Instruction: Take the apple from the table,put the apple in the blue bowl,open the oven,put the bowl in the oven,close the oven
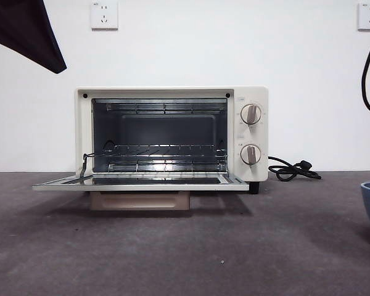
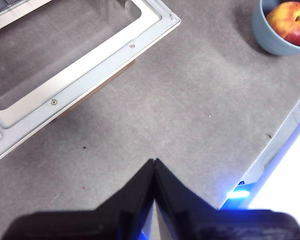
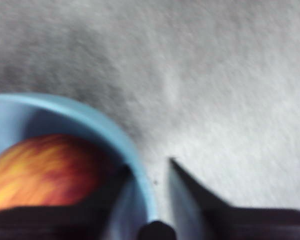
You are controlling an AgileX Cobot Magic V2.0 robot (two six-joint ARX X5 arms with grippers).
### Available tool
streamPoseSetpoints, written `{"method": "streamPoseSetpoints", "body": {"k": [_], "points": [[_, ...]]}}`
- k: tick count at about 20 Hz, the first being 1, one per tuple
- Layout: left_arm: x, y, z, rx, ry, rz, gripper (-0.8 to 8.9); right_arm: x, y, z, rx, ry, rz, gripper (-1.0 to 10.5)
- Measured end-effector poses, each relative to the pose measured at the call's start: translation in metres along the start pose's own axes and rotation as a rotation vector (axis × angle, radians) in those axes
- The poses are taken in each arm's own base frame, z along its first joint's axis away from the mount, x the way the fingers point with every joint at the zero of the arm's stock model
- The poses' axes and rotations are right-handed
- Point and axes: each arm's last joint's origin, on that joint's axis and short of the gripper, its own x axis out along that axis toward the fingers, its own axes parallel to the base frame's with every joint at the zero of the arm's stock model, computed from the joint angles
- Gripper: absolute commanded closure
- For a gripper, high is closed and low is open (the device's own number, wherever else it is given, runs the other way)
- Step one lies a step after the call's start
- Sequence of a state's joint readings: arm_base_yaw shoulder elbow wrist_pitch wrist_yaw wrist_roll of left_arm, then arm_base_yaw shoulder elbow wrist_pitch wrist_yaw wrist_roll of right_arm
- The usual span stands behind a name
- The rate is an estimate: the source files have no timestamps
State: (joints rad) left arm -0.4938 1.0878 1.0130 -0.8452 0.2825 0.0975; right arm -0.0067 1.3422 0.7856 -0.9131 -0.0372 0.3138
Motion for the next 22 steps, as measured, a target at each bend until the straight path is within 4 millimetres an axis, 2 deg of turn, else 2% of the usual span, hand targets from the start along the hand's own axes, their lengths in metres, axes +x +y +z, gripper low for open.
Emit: {"method": "streamPoseSetpoints", "body": {"k": [7,10,15,17,22], "points": [[-0.001,-0.001,-0.003,0.000,0.026,-0.003,8.19,-0.008,0.002,-0.003,0.005,0.045,0.069,9.6],[-0.007,-0.003,-0.008,-0.005,0.043,-0.004,8.19,-0.027,0.017,0.004,-0.017,0.003,0.102,9.6],[-0.033,-0.011,-0.016,0.019,-0.040,0.004,8.19,-0.074,0.077,0.024,-0.120,-0.134,0.204,9.6],[-0.041,-0.014,-0.020,0.026,-0.063,0.006,8.19,-0.082,0.106,0.037,-0.158,-0.141,0.228,9.6],[-0.053,-0.018,-0.028,0.029,-0.074,0.008,8.19,-0.086,0.182,0.066,-0.235,-0.119,0.263,9.6]]}}
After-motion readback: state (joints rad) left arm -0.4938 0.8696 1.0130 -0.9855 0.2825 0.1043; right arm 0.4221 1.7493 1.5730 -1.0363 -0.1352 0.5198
